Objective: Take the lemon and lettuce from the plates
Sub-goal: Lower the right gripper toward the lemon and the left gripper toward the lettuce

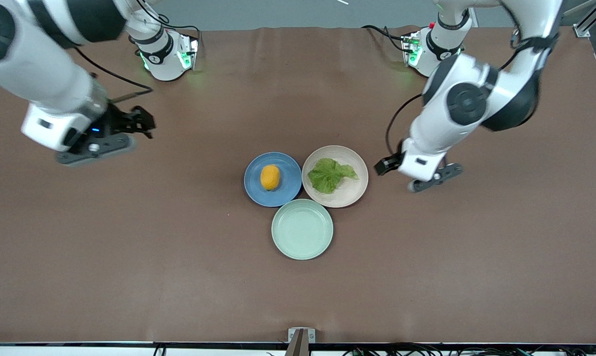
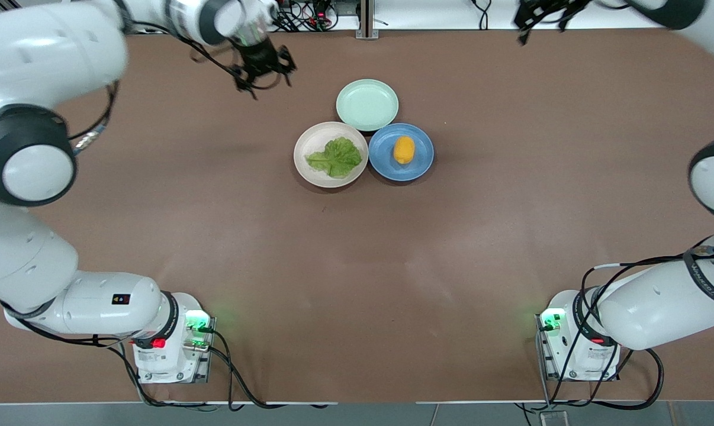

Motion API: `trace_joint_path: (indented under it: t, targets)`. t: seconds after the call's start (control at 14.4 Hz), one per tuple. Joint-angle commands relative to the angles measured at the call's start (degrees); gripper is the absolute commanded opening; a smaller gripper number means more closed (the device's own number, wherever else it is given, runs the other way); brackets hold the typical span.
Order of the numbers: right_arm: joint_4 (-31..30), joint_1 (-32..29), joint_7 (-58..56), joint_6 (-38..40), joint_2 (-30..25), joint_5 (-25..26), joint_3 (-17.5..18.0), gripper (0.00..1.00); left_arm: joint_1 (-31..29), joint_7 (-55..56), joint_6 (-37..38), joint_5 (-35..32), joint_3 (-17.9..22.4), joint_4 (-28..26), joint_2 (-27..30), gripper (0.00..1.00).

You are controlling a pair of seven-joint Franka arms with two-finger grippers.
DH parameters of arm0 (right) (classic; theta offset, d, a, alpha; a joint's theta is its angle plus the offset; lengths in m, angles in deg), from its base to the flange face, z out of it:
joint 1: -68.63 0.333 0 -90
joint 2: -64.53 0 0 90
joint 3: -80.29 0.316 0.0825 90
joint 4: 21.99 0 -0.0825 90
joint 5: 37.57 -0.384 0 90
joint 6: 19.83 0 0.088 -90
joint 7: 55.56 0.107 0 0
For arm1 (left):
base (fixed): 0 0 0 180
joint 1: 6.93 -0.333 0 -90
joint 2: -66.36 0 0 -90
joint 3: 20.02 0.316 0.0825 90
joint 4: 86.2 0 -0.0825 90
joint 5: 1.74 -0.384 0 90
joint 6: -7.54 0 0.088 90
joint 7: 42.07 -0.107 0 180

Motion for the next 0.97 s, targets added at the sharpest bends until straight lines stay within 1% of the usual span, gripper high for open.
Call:
trace_joint_path:
  t: [0.0,0.14,0.21,0.28,0.35,0.42,0.69,0.76,0.9]
  targets:
    - [0.13,4.65,3.92,-3.88,5.64,0.55,-0.43,1.0,3.64,13.62,-6.47,-4.88,-0.22,1.3,-7.53,1.0]
    - [-1.97,8.24,10.32,-7.49,7.5,-1.38,-0.43,1.0,5.58,19.89,-11.14,-5.25,-0.22,1.39,-12.29,1.0]
    - [-3.03,10.27,16.36,-10.12,8.81,-2.87,-0.43,1.0,6.64,20.79,-12.12,-5.42,-0.13,1.39,-14.05,0.97]
    - [-4.26,12.03,21.12,-12.85,9.95,-3.58,-0.34,1.0,7.6,20.88,-12.21,-6.2,-0.13,1.56,-15.28,0.89]
    - [-5.75,14.22,24.21,-16.35,10.92,-4.2,-0.34,1.0,8.22,21.41,-12.21,-6.82,-0.13,1.56,-16.25,0.83]
    - [-7.07,15.55,25.81,-19.69,11.89,-4.55,-0.34,1.0,8.32,22.28,-12.21,-6.83,-0.22,1.56,-17.13,0.83]
    - [-12.78,18.37,30.91,-32.62,15.49,-8.85,-0.34,1.0,9.72,23.35,-12.3,-6.83,-0.22,1.56,-19.51,0.83]
    - [-13.75,18.89,31.44,-34.91,16.46,-9.04,-0.34,1.0,9.64,23.35,-12.3,-6.83,-0.22,1.74,-19.69,0.83]
    - [-14.2,19.16,32.5,-36.95,18.65,-9.12,-0.34,1.0,9.64,23.43,-14.14,-6.83,-0.13,2.18,-20.39,0.83]
